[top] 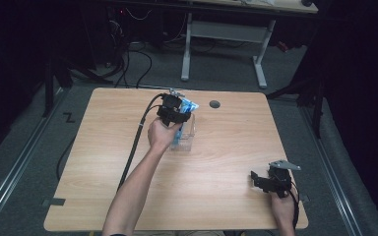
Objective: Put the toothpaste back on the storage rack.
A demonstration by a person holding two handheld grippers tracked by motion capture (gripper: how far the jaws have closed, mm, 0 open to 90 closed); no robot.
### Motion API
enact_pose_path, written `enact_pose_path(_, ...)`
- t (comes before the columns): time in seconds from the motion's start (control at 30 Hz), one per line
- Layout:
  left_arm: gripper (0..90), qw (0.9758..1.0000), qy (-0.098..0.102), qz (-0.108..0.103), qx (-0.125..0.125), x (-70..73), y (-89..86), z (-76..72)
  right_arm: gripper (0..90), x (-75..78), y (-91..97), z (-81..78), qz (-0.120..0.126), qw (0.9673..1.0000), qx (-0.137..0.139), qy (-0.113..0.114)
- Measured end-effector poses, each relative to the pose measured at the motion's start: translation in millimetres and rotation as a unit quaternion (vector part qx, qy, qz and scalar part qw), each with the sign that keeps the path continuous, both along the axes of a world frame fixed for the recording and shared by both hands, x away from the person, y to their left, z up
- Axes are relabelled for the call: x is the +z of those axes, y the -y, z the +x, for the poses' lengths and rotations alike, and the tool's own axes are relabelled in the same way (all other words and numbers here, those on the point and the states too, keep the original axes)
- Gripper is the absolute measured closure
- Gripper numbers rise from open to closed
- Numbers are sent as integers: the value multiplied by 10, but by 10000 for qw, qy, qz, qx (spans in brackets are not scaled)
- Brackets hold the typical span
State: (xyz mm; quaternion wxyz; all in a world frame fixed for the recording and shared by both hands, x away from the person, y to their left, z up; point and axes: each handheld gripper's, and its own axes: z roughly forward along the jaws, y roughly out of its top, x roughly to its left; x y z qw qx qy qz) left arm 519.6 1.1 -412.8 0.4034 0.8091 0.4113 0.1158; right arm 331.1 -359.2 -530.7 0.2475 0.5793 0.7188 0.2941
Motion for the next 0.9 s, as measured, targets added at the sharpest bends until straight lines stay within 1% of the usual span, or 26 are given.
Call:
enact_pose_path(0.1,621,10000,6,-38,-22,4,-1,-2,181,0,0,0,-1,10000,1,0)
enact_pose_path(0.53,620,9999,-6,-115,-21,-19,35,5,181,0,0,0,-1,10000,1,0)
enact_pose_path(0.67,617,9999,1,-108,-30,-20,42,2,181,0,0,0,0,10000,1,0)
enact_pose_path(0.8,615,9999,-26,-139,-1,-21,37,10,181,0,0,0,-1,10000,2,0)
enact_pose_path(0.9,609,9998,-66,-201,31,-28,34,22,181,0,0,0,-1,10000,1,0)
